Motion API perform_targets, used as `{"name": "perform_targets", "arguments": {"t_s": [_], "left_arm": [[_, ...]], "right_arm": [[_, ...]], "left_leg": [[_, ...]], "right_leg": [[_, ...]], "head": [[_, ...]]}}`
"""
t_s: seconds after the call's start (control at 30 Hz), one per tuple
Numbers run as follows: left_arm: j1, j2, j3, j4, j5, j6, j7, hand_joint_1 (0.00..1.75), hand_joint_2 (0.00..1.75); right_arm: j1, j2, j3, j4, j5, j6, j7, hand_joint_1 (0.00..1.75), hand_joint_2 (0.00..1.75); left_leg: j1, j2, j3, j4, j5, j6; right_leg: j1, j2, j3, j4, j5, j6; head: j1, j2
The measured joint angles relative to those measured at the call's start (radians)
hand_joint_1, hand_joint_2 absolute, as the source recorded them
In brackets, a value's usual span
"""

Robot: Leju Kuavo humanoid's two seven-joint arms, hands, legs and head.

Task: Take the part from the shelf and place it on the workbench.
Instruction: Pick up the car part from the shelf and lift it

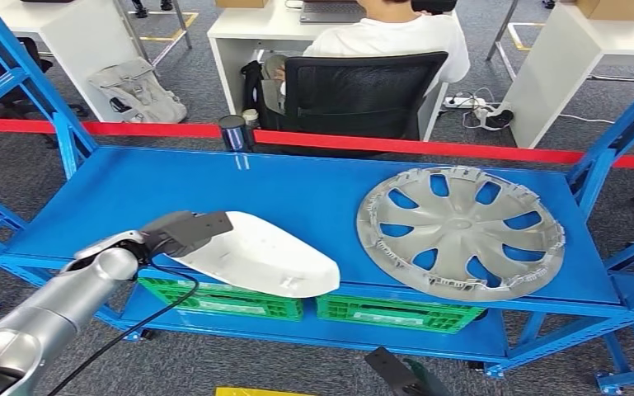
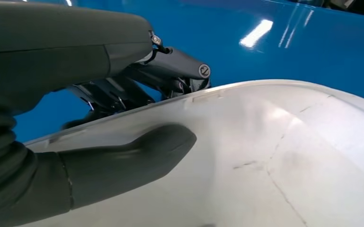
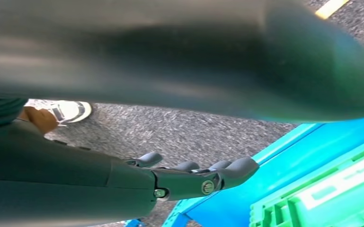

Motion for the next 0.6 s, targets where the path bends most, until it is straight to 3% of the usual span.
{"name": "perform_targets", "arguments": {"t_s": [0.03, 0.1, 0.23, 0.6], "left_arm": [[0.0, 0.001, 0.0, -0.003, 0.001, 0.002, -0.008, 1.75, 0.0], [0.0, 0.002, 0.0, -0.014, 0.002, 0.01, -0.029, 1.75, 0.0], [-0.001, 0.004, 0.0, -0.056, 0.002, 0.032, -0.068, 1.75, 1.75], [-0.005, 0.004, -0.001, -0.177, 0.0, 0.084, -0.078, 1.75, 1.75]], "right_arm": [[0.0, 0.0, 0.001, 0.0, 0.0, 0.0, 0.001, 0.0, 0.0], [0.0, -0.001, 0.004, 0.0, 0.0, 0.003, 0.001, 0.0, 0.0], [0.0, -0.002, 0.007, 0.0, -0.006, 0.006, -0.003, 0.0, 0.0], [0.0, -0.004, 0.011, 0.0, -0.018, 0.006, -0.014, 0.0, 0.0]], "left_leg": [[0.0, 0.0, 0.0, 0.0, 0.0, 0.0], [0.0, 0.0, 0.0, 0.0, 0.0, 0.0], [0.0, 0.0, 0.0, 0.0, 0.0, 0.0], [0.0, 0.0, 0.0, 0.0, 0.0, 0.0]], "right_leg": [[0.0, 0.0, 0.0, 0.0, 0.0, 0.0], [0.0, 0.0, 0.0, 0.0, 0.0, 0.0], [0.0, 0.0, 0.0, 0.0, 0.0, 0.0], [0.0, 0.0, 0.0, 0.0, 0.0, 0.0]], "head": [[0.0, 0.0], [0.0, 0.0], [0.0, 0.0], [0.0, 0.0]]}}
